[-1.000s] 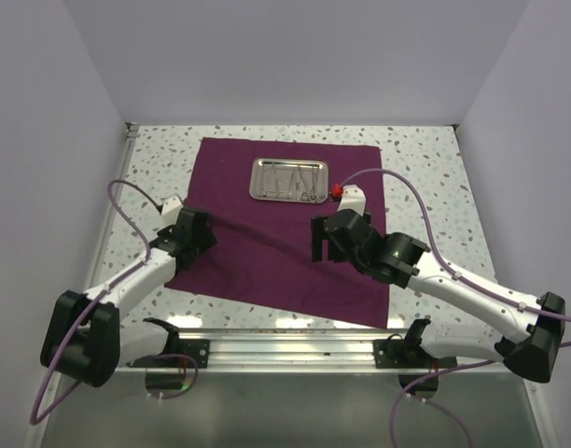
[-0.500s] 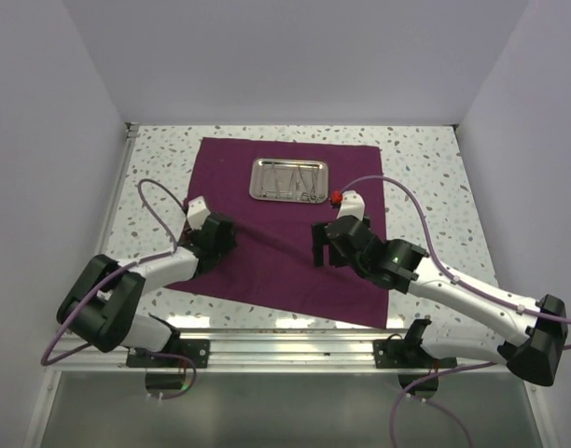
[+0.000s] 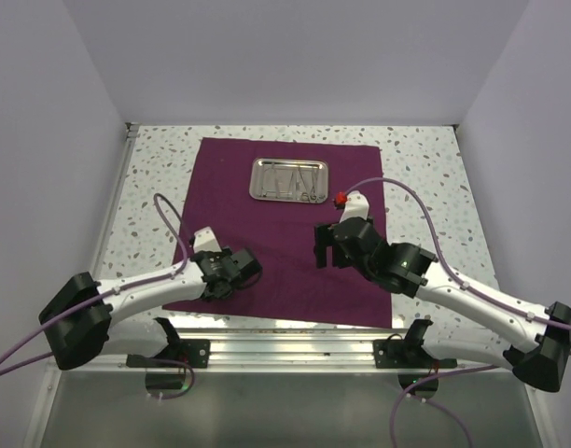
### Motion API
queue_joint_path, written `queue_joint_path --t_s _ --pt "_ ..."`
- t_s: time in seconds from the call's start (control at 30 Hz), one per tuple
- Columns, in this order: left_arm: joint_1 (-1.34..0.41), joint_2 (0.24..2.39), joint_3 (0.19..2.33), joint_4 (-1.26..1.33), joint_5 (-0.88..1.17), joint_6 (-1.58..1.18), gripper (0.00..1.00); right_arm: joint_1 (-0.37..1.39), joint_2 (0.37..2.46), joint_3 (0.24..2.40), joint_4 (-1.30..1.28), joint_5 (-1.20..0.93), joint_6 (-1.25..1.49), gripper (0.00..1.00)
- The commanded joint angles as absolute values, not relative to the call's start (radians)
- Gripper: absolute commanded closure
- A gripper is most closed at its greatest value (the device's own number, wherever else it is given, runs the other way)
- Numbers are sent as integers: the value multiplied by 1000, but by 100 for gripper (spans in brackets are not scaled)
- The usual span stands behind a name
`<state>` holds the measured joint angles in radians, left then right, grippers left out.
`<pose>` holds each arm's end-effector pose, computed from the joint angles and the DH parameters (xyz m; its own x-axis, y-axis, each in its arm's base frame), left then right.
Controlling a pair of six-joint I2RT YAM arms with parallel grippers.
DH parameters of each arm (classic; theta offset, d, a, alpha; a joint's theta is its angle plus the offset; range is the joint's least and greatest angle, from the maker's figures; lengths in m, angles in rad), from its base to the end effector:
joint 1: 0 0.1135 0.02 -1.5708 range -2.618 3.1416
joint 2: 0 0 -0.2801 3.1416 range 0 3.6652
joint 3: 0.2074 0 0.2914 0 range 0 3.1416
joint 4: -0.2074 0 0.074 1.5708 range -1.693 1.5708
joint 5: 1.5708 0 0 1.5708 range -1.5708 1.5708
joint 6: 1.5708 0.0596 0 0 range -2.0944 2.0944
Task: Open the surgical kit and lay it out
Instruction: Smooth out the surgical kit at the center of the board.
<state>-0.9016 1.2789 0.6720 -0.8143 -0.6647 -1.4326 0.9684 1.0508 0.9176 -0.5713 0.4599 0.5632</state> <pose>0.1690 -0.1544 0.1488 -0.6395 -0.4482 -0.6246 -0.5304 0.8454 -0.0636 0.1739 0.2062 0.2957 -0.6022 -0.0314 -0.7977 -0.2664 0.9499 0.1637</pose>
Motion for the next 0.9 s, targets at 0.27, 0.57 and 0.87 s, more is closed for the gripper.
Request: queue_joint_path --t_s 0.27,0.57,0.87 --pt "-986 1187 985 -1009 -997 -1470 19 959 1133 1022 -555 491 508 11" --pt "-770 1272 787 -352 -787 -974 20 620 1420 1160 -489 293 545 17" --pt "-767 1372 611 -170 -696 -982 23 367 1793 1432 -439 247 520 24"
